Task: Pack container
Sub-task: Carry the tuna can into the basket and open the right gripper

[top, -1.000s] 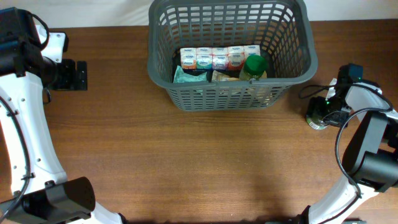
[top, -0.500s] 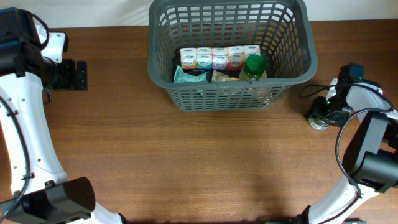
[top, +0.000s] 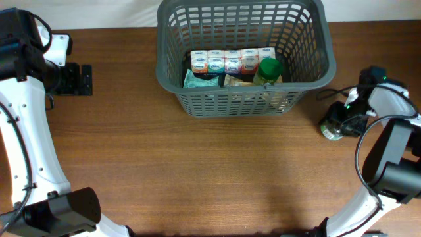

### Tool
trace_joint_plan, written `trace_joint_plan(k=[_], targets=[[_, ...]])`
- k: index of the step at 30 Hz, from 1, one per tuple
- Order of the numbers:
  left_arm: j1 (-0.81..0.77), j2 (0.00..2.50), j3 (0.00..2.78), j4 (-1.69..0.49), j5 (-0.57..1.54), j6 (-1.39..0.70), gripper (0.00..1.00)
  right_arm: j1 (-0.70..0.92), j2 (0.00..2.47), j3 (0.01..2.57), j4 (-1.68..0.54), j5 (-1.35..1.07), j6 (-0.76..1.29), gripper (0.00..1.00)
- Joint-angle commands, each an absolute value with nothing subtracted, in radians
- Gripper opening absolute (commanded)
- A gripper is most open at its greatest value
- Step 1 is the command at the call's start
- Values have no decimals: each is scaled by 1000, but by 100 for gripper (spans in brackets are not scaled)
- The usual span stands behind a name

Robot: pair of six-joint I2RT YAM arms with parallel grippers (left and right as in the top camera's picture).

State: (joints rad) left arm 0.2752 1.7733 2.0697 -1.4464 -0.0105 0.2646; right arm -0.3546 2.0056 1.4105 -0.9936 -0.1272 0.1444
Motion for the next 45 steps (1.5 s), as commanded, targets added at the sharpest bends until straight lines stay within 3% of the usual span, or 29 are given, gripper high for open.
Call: trace_joint_plan(k=[1,3,9,14,19,32,33,34,35,39,40,44,45], targets=[[278,1765,2063,-1444,1,252,99,-355,1871,1595,-1061,-154,159,18],[278,1765,2063,-1444,1,252,99,-355,1818,1745,-1151,-154,159,4],[278,1765,2063,-1444,1,252,99,-293,1652,2175,-1328,-225,123,4],[278,1765,2063,-1444,1,252,99,-14,1584,2215,-1272,-311,-107,4],[278,1765,2063,-1444,1,252,99,181,1721,2215,-1206,-299,-244,4],[278,1765,2063,-1444,1,252,99,289,2265,2215,-1168,-352,-145,4],[278,1765,2063,-1444,1,252,99,289,2287,2215,-1185,-353,-113,21],[278,1765,2063,-1444,1,252,99,289,2292,2215,-1189,-356,-110,44],[278,1765,2063,-1444,1,252,99,289,2290,2217,-1188,-357,-105,59],[278,1765,2063,-1444,1,252,99,287,2232,2275,-1221,-364,-61,81],[278,1765,2063,-1444,1,252,99,287,2199,2331,-1257,-363,-62,99],[278,1765,2063,-1444,1,252,99,287,2123,2516,-1370,-312,-62,99],[278,1765,2063,-1444,1,252,99,286,2102,2576,-1410,-270,-62,95]])
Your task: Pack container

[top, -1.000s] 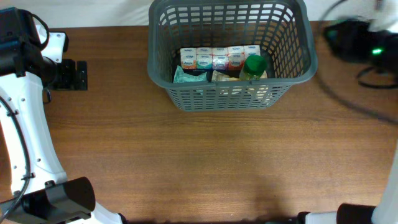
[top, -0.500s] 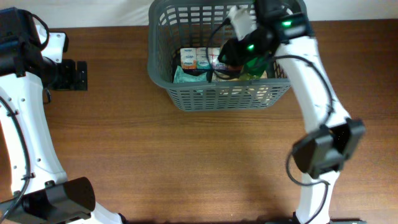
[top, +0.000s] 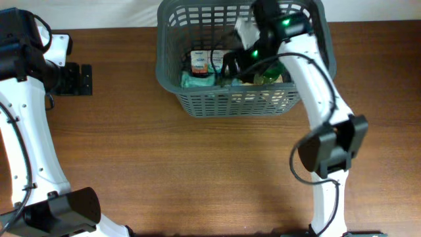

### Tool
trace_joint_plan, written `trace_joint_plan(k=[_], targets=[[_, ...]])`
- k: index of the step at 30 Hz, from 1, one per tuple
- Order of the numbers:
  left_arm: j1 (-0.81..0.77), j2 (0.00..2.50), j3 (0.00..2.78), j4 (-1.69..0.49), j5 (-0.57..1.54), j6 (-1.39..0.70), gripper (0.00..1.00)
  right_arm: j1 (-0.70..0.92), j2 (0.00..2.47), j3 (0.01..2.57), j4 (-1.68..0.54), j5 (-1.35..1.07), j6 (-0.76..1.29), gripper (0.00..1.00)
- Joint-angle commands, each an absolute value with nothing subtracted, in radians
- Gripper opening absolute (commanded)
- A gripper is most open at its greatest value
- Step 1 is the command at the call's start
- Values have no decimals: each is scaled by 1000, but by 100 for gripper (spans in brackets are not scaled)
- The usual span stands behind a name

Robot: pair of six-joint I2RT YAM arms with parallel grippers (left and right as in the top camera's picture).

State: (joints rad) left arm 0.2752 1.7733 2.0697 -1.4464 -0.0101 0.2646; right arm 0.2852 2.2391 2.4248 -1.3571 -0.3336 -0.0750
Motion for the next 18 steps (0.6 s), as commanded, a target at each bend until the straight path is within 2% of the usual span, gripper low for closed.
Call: trace_joint_plan(k=[1,2,5,9,11,12,18], targets=[[278,1765,2063,-1444,1,252,99,286,2080,2630,-1435,-229,-62,88],[278,1765,2063,-1444,1,252,99,285,2046,2705,-1472,-137,-62,86],[278,1765,2063,-1444,1,252,99,268,1942,2820,-1511,97,-57,88],[278,1765,2063,-1444,1,252,99,199,1800,2826,-1544,264,-39,90],[278,1765,2063,-1444,1,252,99,166,1742,2826,-1575,274,-39,91],[278,1765,2063,-1444,1,252,99,153,1715,2826,-1583,274,-39,99],[278,1765,2063,-1444,1,252,99,137,1606,2826,-1595,274,-39,99]])
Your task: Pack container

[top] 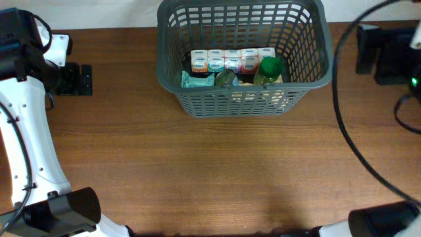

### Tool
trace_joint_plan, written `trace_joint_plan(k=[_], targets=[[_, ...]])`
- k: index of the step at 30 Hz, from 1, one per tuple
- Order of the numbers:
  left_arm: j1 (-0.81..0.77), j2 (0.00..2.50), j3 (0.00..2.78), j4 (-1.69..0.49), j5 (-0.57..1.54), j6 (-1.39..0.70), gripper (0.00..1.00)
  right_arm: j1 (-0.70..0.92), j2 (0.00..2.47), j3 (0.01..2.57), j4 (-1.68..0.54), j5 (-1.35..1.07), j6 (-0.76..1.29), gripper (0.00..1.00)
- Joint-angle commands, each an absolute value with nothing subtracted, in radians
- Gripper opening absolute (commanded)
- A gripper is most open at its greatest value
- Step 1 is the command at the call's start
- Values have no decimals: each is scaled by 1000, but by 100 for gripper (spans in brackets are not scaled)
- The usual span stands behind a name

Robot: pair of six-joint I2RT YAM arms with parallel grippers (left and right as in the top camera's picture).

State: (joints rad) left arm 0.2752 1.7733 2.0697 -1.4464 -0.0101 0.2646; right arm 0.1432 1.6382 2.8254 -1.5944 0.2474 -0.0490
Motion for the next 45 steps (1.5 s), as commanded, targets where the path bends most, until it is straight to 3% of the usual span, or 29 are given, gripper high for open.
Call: trace_joint_plan(k=[1,15,19,24,31,37,45], targets=[[278,1765,2063,-1444,1,252,99,137,1600,2826,-1595,274,-40,99],[278,1765,2063,-1444,1,252,99,137,1567,2779,-1615,257,-43,99],[278,1765,2063,-1444,1,252,99,103,1294,2397,-1388,153,-43,99],[278,1765,2063,-1444,1,252,99,76,725,1491,-904,129,-43,99],[278,1765,2063,-1444,1,252,99,76,256,687,-625,94,-43,99],[278,1765,2063,-1444,1,252,99,76,132,381,-578,90,-44,99],[278,1765,2063,-1444,1,252,99,17,3,188,-579,93,-44,99]])
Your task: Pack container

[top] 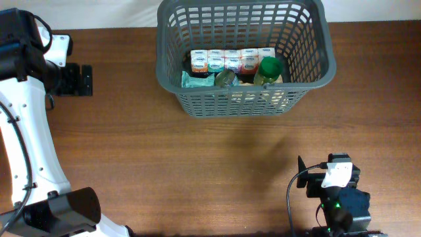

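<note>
The grey plastic basket [245,99] stands at the back middle of the table. Inside it are a row of small cartons [224,60], a green-capped bottle [268,68], a teal packet [193,80] and a small round jar [225,78] between packet and bottle. My left gripper [84,79] rests on the table at the far left, away from the basket. Folded at the front right edge is my right arm, its gripper [304,180] pointing left and holding nothing I can see. Neither gripper's jaws can be made out from above.
Brown wooden table [197,171]. The left arm's white links [26,151] run down the left side. A black cable [293,197] loops beside the right arm's base.
My right arm was raised at the back right corner; now it sits folded low at the front right edge. Basket contents and left arm are unchanged.
My right gripper was at a small jar on the table right of the basket. Then it reached inside the basket. After that the jar lay in the basket and the arm was away at the back right; now it is folded at the front.
</note>
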### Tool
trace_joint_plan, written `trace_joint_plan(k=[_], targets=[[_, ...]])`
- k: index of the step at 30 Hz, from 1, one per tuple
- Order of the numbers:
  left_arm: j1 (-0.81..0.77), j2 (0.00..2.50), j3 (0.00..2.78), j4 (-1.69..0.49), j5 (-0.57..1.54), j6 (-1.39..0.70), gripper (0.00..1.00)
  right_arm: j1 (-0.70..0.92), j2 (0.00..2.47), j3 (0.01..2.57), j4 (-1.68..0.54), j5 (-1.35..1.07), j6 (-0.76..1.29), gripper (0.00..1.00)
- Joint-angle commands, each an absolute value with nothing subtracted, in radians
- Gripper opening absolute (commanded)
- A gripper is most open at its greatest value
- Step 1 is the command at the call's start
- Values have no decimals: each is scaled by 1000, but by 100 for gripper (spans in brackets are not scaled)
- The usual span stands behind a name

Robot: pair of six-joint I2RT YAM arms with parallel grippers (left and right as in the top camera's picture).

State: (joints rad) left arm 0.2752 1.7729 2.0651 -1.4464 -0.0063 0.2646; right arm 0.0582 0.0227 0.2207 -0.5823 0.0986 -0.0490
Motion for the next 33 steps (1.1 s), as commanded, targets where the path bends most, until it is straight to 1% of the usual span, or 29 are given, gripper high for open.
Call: trace_joint_plan(k=[1,23,27,29,32,33], targets=[[278,1765,2063,-1444,1,252,99,-17,3,164,-579,94,-44,99],[277,1742,2063,-1444,1,252,99,-33,3,151,-575,89,-44,99],[226,1621,2053,-1444,1,252,99,-33,3,151,-575,89,-43,99],[191,1522,2005,-1443,1,252,99,-33,3,151,-575,89,-44,99],[168,1340,1842,-1438,1,254,99,-33,3,151,-575,89,-44,99],[166,1211,1716,-1325,3,262,99,-33,3,151,-575,89,-44,99]])
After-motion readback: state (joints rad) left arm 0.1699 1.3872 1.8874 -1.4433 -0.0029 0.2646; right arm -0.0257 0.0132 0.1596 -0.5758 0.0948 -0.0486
